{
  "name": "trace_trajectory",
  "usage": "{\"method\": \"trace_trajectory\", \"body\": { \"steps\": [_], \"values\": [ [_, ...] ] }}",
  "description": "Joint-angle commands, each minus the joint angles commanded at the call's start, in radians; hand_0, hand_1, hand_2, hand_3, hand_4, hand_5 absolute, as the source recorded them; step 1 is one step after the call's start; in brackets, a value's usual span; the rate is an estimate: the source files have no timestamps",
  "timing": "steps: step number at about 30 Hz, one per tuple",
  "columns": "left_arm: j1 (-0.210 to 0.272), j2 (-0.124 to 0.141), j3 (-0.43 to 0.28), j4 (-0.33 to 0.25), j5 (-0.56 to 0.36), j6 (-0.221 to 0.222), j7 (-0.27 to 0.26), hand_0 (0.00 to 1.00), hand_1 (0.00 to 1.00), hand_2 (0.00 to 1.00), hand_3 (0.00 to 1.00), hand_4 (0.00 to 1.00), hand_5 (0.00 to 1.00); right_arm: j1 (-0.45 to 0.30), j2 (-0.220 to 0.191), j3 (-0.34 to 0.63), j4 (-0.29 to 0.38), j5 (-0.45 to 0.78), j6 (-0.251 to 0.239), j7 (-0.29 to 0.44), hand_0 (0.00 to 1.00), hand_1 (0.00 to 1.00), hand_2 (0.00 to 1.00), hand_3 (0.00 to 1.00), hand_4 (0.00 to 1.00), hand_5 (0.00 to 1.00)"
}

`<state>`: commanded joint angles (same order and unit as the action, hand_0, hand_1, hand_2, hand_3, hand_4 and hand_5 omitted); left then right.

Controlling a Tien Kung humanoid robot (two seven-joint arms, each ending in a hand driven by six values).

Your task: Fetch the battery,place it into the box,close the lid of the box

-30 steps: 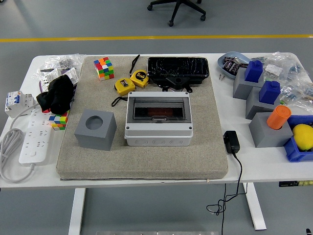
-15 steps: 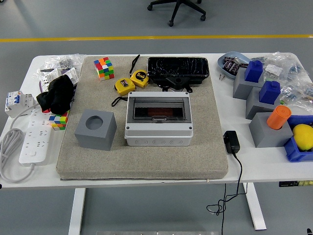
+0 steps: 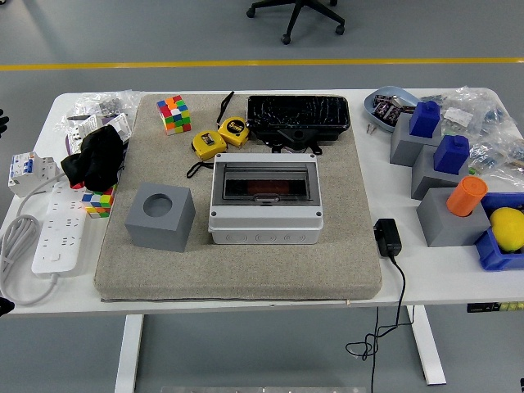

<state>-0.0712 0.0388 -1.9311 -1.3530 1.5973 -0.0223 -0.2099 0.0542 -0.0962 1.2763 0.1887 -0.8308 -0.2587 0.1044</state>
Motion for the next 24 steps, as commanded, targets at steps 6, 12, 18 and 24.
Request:
{"method": "trace_trajectory", "body": {
  "steps": [6, 12, 18, 24],
  "values": [
    [-0.006, 0.001, -0.005, -0.003, 0.004, 0.0, 0.0, 0.766, 0.726, 0.692, 0.701, 0.998, 0.987, 0.0, -0.001, -0.008, 0.01, 0.005, -0.023, 0.017, 0.815, 0.779, 0.762, 0.806, 0.998, 0.998],
    [-0.011, 0.001, 0.002, -0.001, 0.005, -0.002, 0.002, 0.758, 0.718, 0.689, 0.699, 0.998, 0.938, 0.007, -0.008, -0.061, 0.035, 0.013, -0.077, 0.068, 0.827, 0.801, 0.785, 0.826, 0.998, 0.998],
    [-0.025, -0.001, 0.014, -0.003, 0.01, -0.003, 0.002, 0.757, 0.718, 0.686, 0.697, 0.998, 0.927, 0.018, -0.008, -0.072, 0.031, 0.005, -0.088, 0.09, 0.912, 0.876, 0.839, 0.872, 0.998, 0.998],
    [-0.032, -0.003, 0.018, -0.005, 0.013, -0.006, 0.002, 0.755, 0.716, 0.684, 0.697, 0.998, 0.924, 0.022, -0.008, -0.051, 0.022, 0.002, -0.082, 0.083, 0.92, 0.886, 0.848, 0.881, 0.998, 0.998]
  ]
}}
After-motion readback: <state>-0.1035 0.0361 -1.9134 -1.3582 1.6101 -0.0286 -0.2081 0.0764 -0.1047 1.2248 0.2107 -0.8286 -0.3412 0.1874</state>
